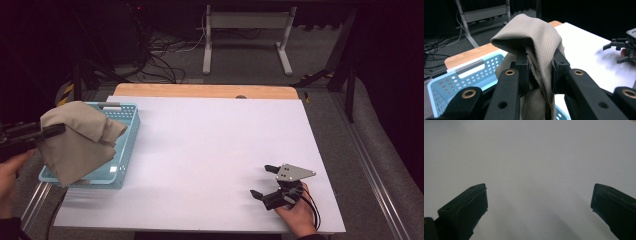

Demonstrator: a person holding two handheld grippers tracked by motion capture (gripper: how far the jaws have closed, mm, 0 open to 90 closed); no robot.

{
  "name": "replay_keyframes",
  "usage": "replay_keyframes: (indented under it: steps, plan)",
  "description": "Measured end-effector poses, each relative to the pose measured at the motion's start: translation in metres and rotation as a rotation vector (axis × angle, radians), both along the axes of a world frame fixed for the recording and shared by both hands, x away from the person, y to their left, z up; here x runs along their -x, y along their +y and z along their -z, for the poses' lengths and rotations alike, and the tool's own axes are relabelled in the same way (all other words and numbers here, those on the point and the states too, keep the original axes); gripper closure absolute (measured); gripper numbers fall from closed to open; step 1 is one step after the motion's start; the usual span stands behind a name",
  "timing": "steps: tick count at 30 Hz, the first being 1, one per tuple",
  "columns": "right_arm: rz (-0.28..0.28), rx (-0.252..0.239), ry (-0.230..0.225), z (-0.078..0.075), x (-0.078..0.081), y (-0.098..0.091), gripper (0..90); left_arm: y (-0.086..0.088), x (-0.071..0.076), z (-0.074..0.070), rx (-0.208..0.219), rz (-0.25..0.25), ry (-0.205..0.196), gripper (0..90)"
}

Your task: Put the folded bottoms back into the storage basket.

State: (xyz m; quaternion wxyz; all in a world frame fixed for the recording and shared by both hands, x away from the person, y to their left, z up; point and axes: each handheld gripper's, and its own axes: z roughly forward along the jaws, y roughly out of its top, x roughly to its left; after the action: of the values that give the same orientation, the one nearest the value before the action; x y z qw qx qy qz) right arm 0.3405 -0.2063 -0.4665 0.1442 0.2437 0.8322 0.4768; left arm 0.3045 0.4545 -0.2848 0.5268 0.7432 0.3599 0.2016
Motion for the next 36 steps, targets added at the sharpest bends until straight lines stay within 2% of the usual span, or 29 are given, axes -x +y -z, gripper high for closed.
replay_keyframes:
  steps: [9,14,17,21,23,32,36]
  plan:
    - [0.002,0.003,-0.001,0.0,0.0,0.0,1.7,0.002,-0.002,0.012,-0.007,0.022,0.034,72.7]
    - [0.003,0.005,0.001,0.0,-0.001,0.0,1.7,0.002,-0.006,0.017,0.01,0.034,0.051,72.7]
    - [0.003,0.005,0.002,0.0,-0.001,0.0,1.7,-0.001,-0.011,0.021,0.005,0.045,0.068,72.7]
    - [0.003,0.006,0.003,0.0,-0.001,0.0,1.7,-0.003,-0.017,0.023,-0.01,0.046,0.069,72.5]
    - [0.003,0.006,0.002,0.0,-0.001,0.0,1.7,-0.006,-0.023,0.026,-0.005,0.049,0.082,72.5]
    - [0.003,0.008,0.004,0.0,-0.001,0.0,1.7,-0.009,-0.042,0.036,-0.043,0.053,0.127,72.5]
    - [0.003,0.008,0.003,0.0,-0.001,0.0,1.7,-0.008,-0.05,0.042,-0.044,0.049,0.147,72.4]
